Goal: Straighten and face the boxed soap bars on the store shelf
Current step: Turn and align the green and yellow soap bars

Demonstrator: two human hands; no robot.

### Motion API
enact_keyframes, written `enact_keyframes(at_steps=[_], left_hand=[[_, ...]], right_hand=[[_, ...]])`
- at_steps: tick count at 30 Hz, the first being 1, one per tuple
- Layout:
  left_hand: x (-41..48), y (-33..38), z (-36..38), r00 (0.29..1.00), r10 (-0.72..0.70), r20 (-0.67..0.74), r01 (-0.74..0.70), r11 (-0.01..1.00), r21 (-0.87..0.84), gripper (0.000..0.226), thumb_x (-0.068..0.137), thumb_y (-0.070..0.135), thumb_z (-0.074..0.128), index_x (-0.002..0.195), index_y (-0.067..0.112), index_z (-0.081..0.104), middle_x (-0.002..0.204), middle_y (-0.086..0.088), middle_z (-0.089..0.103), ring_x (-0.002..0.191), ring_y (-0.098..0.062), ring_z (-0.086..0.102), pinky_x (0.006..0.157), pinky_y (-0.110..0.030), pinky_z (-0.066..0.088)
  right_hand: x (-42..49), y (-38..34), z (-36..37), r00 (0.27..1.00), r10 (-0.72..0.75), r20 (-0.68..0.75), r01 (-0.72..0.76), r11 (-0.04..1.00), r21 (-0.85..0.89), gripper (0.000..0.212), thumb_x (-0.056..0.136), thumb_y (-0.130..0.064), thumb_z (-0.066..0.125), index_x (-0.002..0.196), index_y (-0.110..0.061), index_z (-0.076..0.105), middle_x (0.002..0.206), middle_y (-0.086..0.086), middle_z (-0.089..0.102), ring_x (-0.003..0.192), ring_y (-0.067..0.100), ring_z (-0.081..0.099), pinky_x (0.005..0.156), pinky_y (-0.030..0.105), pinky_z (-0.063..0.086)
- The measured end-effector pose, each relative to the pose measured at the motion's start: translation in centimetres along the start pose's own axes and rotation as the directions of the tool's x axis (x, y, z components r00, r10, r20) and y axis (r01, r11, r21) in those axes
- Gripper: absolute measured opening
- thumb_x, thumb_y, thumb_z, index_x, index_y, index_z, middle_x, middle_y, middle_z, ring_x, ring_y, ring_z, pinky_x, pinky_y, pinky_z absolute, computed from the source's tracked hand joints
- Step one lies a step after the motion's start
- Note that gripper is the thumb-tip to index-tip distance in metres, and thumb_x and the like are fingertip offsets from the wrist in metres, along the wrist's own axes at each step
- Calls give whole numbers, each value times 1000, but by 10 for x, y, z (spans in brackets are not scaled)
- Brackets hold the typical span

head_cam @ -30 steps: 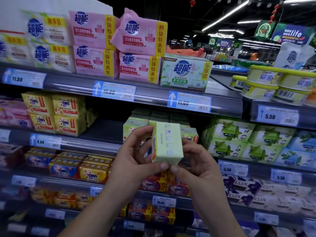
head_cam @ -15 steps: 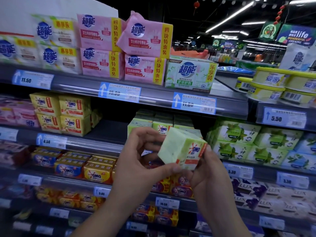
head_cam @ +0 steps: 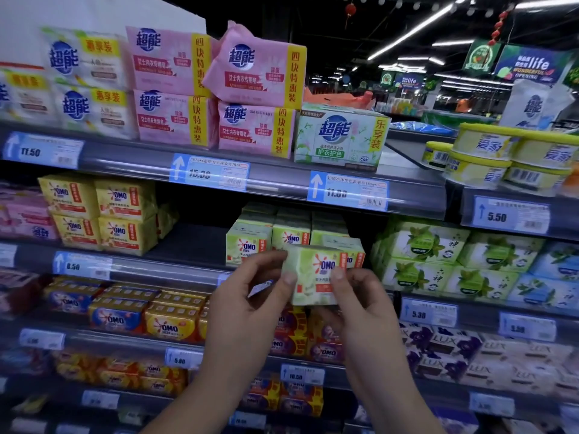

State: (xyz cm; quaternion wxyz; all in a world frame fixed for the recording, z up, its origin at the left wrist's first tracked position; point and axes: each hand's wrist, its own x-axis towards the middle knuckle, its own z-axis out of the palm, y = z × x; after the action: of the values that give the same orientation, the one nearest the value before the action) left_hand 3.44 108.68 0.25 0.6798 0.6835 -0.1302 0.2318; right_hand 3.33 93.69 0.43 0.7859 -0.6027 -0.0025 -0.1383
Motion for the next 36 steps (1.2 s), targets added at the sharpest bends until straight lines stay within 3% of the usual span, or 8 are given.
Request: enact_keyframes(at_steps=[4,8,10,17,22,25,31,36], left_hand=[[13,-14,2,999,44,3,-43,981,191,41,85,28,82,124,37,71,114,21,71,105,7,66,84,-8,54],[38,-29,2,993,104,-51,-81,938,337,41,87,23,81,127,20,74,113,10,68,98,-1,69,85,-21,60],[47,-35,3,986,158,-52,-124,907,402,44,87,19,81,130,19,72,112,6,71,96,0,69,83,-11,57],[56,-54,5,968,248,43,-222,762,609,50,88,20,80,136,15,67,97,2,68,80,-9,65,73,-23,55],[64,-62,3,948,315,49,-240,604,760,49,83,23,84,128,10,71,90,-1,53,75,-19,58,62,-27,49],[65,-65,2,938,338,80,-261,537,802,49,81,20,86,126,9,71,90,-4,55,75,-24,59,55,-31,50],[58,-64,-14,929,327,171,-342,591,730,57,86,22,81,138,18,61,99,-1,59,83,-20,61,61,-32,51],[59,-67,-54,946,311,94,-274,607,746,59,79,22,85,129,16,54,110,-1,55,101,-22,56,78,-26,44]], right_hand=[[8,7,7,992,-127,-18,117,950,-290,12,96,-40,66,102,-30,63,101,-7,77,96,9,74,85,42,61],[24,10,9,989,-148,28,146,902,-406,18,102,-28,62,117,-37,66,113,-17,70,99,-10,65,78,15,52],[32,12,10,989,-131,65,146,863,-484,28,103,-23,61,128,-35,66,123,-13,62,104,-11,59,78,3,48],[29,26,13,992,-100,78,127,830,-542,47,100,-9,62,129,-45,56,120,-32,52,100,-34,49,79,-8,38],[29,30,15,990,-42,134,123,713,-690,65,102,-26,61,160,-33,32,160,-11,40,141,4,43,110,15,35],[28,30,20,983,-23,181,162,571,-805,73,102,-32,60,163,-32,21,166,-10,26,153,10,23,111,13,20],[24,26,19,972,-196,131,216,519,-827,60,99,-27,62,154,-31,40,150,-7,49,126,15,58,105,31,53],[26,27,32,947,-247,204,305,504,-808,44,96,-25,66,139,-29,56,132,-11,57,120,10,59,99,36,56]])
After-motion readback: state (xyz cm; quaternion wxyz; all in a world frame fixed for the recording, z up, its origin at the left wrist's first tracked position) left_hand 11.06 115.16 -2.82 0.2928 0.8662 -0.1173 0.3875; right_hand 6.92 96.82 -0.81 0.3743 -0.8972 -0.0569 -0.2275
